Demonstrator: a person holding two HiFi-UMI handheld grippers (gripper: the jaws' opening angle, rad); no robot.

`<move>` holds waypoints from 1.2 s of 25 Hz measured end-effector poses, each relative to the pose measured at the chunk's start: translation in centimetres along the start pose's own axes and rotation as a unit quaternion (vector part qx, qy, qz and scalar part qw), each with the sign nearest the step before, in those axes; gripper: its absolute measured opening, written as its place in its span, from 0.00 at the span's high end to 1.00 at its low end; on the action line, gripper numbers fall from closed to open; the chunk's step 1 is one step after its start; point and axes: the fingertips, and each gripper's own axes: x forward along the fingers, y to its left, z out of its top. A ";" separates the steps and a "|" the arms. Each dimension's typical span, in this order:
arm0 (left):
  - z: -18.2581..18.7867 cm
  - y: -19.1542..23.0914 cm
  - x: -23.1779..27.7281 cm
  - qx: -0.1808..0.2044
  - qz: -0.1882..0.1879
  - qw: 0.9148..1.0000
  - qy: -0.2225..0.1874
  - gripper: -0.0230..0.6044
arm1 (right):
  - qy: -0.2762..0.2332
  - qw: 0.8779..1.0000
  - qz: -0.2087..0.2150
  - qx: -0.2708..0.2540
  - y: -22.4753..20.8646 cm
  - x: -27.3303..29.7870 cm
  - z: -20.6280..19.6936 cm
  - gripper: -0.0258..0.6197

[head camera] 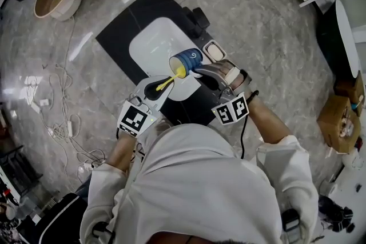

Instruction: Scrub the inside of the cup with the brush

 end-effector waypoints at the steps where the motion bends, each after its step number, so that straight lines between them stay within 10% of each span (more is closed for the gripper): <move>1: -0.1 -0.2 0.1 0.002 -0.005 1.000 0.001 0.91 | 0.000 1.000 0.003 -0.002 0.3 -0.1 0.1 0.88; 14: 3.2 1.3 0.6 0.089 -0.020 0.996 -0.012 0.91 | 0.005 1.000 0.000 -0.003 -0.2 -1.5 0.7 0.88; 30: 2.4 -0.7 -0.2 0.046 -0.073 0.996 -0.020 0.91 | -0.001 1.000 -0.001 -0.018 -1.7 -1.9 2.1 0.88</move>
